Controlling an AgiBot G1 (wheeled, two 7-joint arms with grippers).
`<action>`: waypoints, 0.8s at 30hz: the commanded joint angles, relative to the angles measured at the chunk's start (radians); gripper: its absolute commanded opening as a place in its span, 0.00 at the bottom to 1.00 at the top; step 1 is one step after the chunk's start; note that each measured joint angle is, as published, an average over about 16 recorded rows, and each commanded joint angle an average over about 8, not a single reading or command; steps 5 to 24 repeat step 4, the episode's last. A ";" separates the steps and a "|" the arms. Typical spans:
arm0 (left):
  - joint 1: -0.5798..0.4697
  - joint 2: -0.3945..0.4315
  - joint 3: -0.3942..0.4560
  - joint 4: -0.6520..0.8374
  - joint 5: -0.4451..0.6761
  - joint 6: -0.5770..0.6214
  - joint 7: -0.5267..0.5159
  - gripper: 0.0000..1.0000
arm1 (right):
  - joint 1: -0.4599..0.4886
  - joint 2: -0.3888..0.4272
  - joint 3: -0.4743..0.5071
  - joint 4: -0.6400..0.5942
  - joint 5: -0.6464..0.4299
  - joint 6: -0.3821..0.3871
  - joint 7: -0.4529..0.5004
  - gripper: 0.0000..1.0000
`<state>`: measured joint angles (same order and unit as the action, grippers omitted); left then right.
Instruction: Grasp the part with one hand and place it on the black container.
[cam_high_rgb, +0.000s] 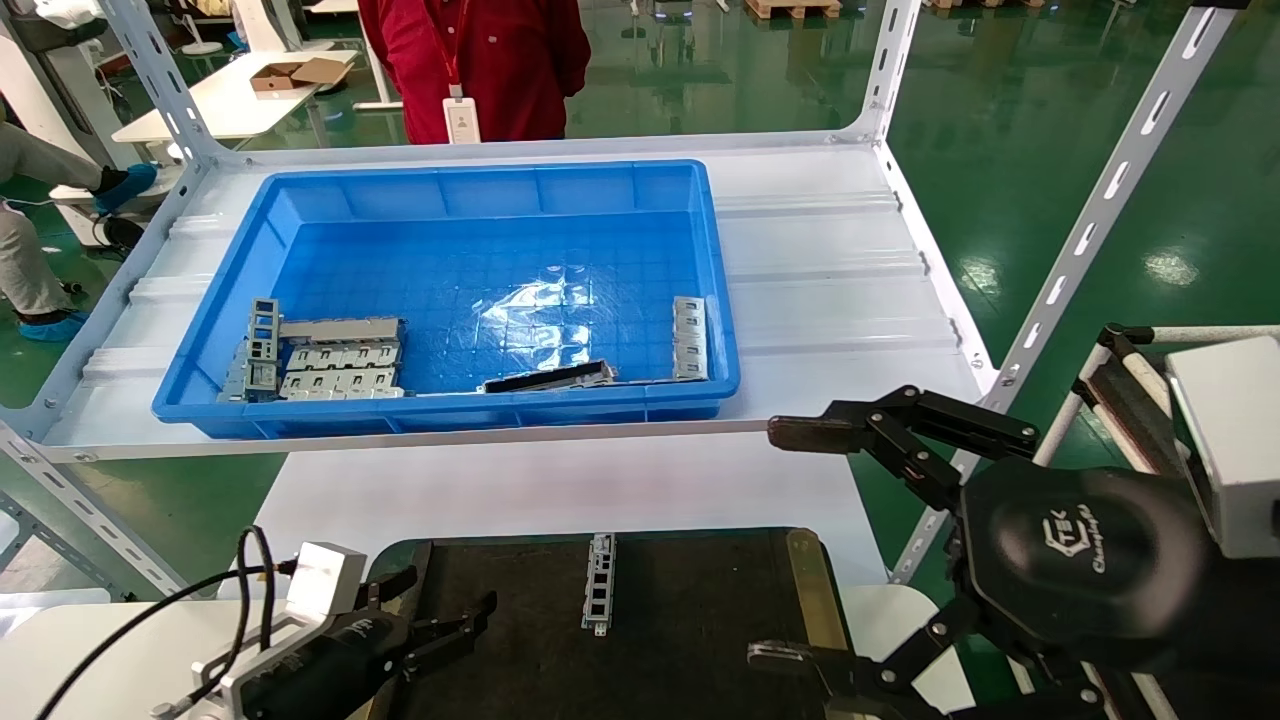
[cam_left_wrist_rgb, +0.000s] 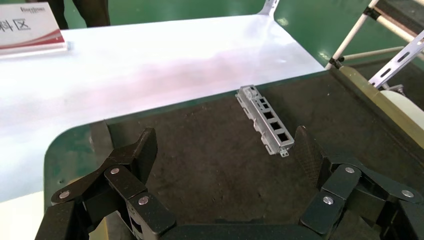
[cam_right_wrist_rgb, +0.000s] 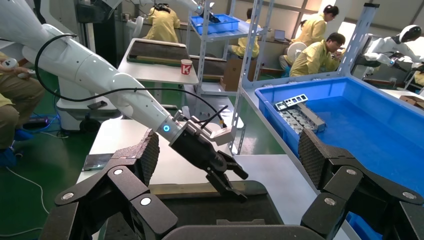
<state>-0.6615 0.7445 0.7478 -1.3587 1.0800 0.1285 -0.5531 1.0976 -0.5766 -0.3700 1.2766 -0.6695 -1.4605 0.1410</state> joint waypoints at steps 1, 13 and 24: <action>0.027 0.002 -0.068 0.001 -0.015 0.046 0.044 1.00 | 0.000 0.000 0.000 0.000 0.000 0.000 0.000 1.00; 0.040 0.005 -0.096 0.002 -0.025 0.064 0.065 1.00 | 0.000 0.000 0.000 0.000 0.000 0.000 0.000 1.00; 0.040 0.005 -0.096 0.002 -0.025 0.064 0.065 1.00 | 0.000 0.000 0.000 0.000 0.000 0.000 0.000 1.00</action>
